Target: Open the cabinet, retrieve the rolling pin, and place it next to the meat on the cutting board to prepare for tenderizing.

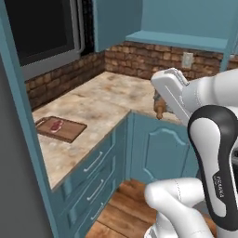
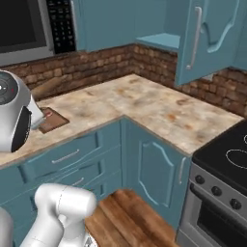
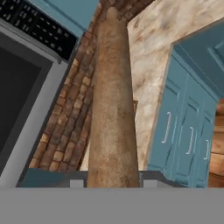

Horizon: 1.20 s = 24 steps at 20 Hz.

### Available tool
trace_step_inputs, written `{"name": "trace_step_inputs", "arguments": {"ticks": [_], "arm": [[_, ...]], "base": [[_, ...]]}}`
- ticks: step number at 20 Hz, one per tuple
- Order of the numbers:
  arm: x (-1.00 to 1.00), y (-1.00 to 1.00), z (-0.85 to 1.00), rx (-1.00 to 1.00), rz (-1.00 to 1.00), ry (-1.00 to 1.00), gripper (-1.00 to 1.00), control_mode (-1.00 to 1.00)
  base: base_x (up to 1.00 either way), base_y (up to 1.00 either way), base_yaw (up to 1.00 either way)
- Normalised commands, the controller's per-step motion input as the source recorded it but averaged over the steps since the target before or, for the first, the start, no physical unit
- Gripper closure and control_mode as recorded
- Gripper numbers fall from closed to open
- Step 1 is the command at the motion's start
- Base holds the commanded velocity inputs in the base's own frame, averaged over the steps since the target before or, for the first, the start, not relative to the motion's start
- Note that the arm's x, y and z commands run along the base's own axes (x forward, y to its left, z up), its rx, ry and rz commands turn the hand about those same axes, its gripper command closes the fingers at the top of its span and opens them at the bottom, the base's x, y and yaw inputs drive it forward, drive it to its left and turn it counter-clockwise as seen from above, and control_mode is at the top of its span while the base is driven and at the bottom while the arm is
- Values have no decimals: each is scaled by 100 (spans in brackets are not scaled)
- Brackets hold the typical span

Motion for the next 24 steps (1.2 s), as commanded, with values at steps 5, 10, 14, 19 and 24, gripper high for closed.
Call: {"name": "trace_step_inputs", "arguments": {"ticks": [5,10,14,19,24], "arm": [[0,0,0,0,0,0,100,100],[0,0,0,0,0,0,100,100],[0,0,0,0,0,0,100,100],[0,0,0,0,0,0,100,100],[0,0,0,0,0,0,100,100]], "base": [[0,-8,42],[0,-5,40],[27,-10,38],[58,-42,37],[54,-68,32]]}}
